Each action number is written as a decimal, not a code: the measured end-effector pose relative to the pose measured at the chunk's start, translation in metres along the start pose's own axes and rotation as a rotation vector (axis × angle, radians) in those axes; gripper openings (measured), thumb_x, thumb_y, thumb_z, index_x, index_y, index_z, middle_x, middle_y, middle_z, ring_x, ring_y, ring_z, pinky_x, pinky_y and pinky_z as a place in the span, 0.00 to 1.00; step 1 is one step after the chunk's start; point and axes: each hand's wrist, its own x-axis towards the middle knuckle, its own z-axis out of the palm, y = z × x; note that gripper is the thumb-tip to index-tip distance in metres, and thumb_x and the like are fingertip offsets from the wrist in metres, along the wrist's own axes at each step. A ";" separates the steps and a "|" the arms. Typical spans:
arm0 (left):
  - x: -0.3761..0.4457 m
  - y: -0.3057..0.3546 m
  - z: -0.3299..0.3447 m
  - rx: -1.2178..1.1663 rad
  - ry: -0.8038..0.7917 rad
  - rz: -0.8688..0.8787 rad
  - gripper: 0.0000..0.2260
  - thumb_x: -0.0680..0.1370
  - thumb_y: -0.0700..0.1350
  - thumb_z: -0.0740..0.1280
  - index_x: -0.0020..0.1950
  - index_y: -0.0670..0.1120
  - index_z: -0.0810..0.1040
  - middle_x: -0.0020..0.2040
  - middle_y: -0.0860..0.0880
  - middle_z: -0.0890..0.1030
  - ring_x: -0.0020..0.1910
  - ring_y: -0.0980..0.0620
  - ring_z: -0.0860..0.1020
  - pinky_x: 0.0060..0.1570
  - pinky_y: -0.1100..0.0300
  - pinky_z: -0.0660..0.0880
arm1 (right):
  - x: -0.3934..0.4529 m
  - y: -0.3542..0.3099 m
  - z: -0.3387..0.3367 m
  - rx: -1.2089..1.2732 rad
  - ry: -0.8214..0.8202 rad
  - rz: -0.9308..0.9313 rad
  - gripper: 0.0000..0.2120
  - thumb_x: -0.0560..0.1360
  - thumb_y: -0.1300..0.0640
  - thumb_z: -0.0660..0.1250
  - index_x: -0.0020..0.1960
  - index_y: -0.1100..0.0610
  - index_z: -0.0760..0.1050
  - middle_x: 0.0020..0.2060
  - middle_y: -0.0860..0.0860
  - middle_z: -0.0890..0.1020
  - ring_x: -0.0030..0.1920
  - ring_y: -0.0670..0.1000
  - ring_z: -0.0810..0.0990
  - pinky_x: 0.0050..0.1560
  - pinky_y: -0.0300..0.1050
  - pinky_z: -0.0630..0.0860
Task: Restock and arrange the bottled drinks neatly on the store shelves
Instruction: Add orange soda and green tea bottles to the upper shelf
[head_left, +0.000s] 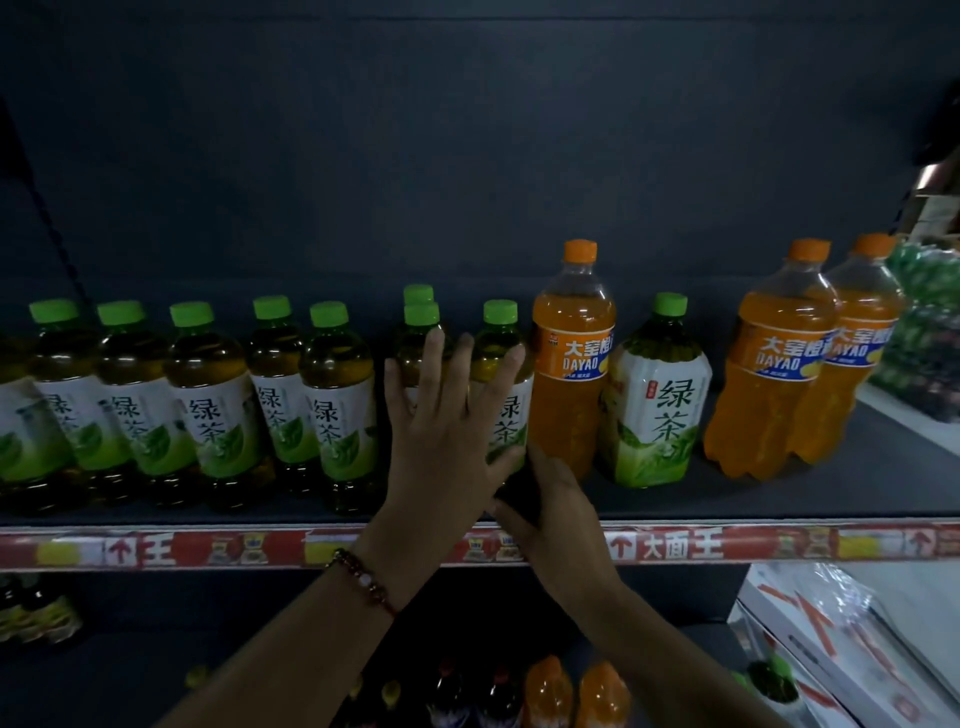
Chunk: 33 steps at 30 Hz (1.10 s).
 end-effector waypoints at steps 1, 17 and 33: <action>-0.001 0.000 0.001 -0.008 0.009 -0.003 0.43 0.70 0.64 0.71 0.80 0.55 0.55 0.77 0.40 0.62 0.79 0.38 0.52 0.72 0.31 0.46 | -0.001 0.000 -0.002 -0.019 -0.016 -0.010 0.28 0.74 0.47 0.70 0.71 0.44 0.63 0.56 0.45 0.74 0.56 0.43 0.75 0.52 0.36 0.74; -0.002 0.001 0.002 -0.004 0.005 -0.004 0.45 0.69 0.64 0.72 0.80 0.54 0.53 0.77 0.37 0.62 0.79 0.37 0.54 0.70 0.28 0.53 | 0.012 -0.090 -0.119 -0.542 -0.088 -0.319 0.34 0.76 0.47 0.66 0.76 0.44 0.53 0.73 0.43 0.58 0.71 0.44 0.58 0.67 0.41 0.60; -0.003 0.001 0.004 -0.045 0.015 0.009 0.45 0.69 0.62 0.73 0.80 0.53 0.55 0.77 0.37 0.63 0.79 0.37 0.54 0.70 0.28 0.53 | 0.134 -0.141 -0.156 -0.615 -0.137 -0.159 0.38 0.74 0.44 0.69 0.77 0.49 0.54 0.75 0.52 0.58 0.71 0.56 0.66 0.64 0.53 0.71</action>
